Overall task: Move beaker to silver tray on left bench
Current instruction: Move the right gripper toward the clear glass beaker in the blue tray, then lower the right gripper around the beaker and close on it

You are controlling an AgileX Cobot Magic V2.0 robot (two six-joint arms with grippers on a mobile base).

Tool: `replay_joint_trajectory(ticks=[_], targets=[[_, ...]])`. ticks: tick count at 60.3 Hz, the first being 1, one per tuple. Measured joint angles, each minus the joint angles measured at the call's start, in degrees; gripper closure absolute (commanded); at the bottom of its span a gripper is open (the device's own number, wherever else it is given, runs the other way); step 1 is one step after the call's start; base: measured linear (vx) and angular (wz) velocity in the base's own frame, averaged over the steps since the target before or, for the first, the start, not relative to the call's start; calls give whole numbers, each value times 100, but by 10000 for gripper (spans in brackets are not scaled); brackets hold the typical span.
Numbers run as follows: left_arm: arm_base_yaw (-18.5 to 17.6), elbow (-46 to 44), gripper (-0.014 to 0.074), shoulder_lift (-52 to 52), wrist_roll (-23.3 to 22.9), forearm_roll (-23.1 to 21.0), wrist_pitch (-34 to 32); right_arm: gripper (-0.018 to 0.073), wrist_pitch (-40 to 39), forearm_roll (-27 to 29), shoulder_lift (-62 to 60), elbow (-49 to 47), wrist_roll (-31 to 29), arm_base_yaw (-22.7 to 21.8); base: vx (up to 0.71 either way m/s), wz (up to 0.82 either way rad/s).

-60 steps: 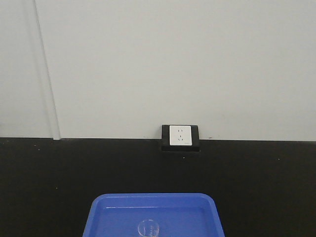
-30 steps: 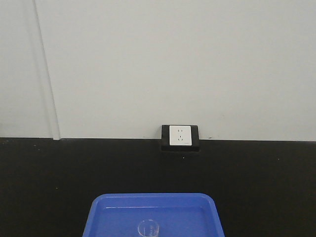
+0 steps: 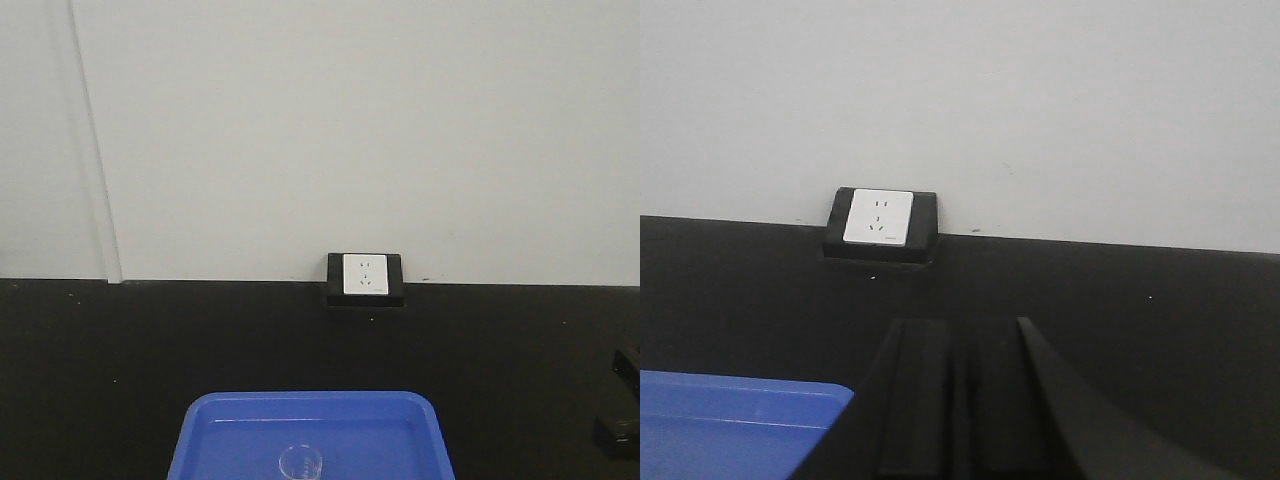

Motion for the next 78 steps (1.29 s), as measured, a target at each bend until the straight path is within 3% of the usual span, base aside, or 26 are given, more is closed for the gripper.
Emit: replay_joint_trajectory(ticks=[10, 19, 31, 41, 51, 66, 78], targets=[[0, 0, 595, 0, 0, 0, 0, -43, -159, 0, 0, 0, 0, 0, 0, 0], [0, 0, 595, 0, 0, 0, 0, -167, -383, 0, 0, 0, 118, 15, 0, 0], [0, 0, 595, 0, 0, 0, 0, -156, -416, -229, 398, -14, 854, 610, 0, 0], [0, 0, 595, 0, 0, 0, 0, -126, -538, -935, 1478, -14, 966, 1701, 0, 0], [0, 0, 595, 0, 0, 0, 0, -99, -1236, -1089, 2797, -20, 968, 2325, 0, 0], [0, 0, 595, 0, 0, 0, 0, -78, -3087, -1116, 4555, -214, 998, 2493, 0, 0], [0, 0, 595, 0, 0, 0, 0, -71, -3567, -1206, 5567, -770, 1141, 2493, 0, 0]])
